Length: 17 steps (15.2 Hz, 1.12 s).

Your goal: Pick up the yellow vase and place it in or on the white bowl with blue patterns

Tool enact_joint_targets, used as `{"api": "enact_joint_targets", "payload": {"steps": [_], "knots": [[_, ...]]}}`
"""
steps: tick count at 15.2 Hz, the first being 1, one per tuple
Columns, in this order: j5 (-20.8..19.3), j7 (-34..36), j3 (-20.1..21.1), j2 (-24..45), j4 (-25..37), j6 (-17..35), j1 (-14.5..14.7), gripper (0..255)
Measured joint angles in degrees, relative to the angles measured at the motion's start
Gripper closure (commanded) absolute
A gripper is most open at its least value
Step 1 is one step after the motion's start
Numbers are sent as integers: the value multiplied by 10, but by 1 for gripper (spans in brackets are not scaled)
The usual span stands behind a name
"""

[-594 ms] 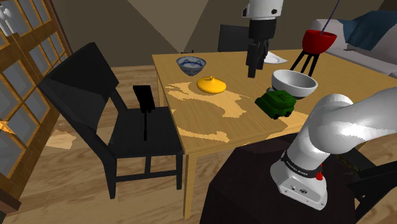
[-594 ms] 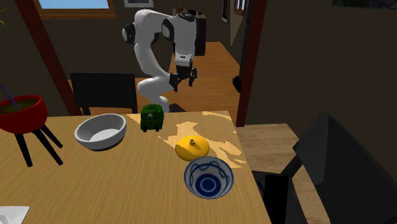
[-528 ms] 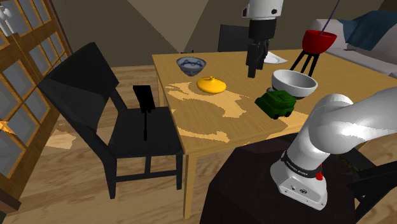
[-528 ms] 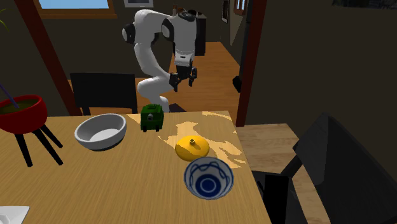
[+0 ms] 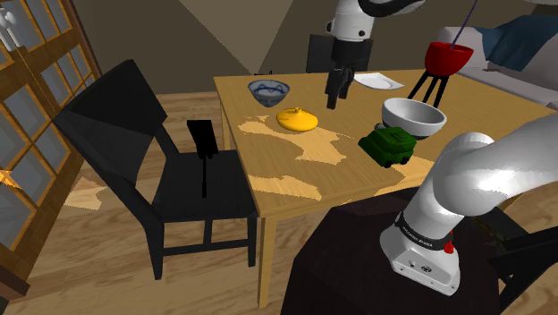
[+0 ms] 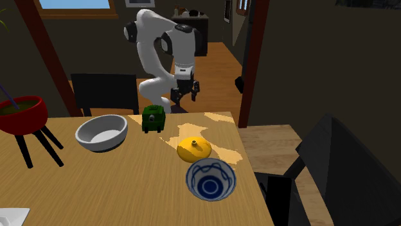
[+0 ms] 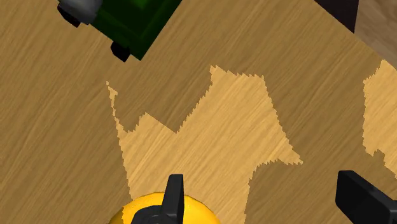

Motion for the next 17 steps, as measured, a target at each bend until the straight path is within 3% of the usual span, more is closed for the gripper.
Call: {"api": "enact_joint_targets", "payload": {"steps": [11, 17], "knots": [[3, -94, -64, 162, 32, 235, -8, 0], [11, -109, -72, 202, 31, 288, -6, 0]]}}
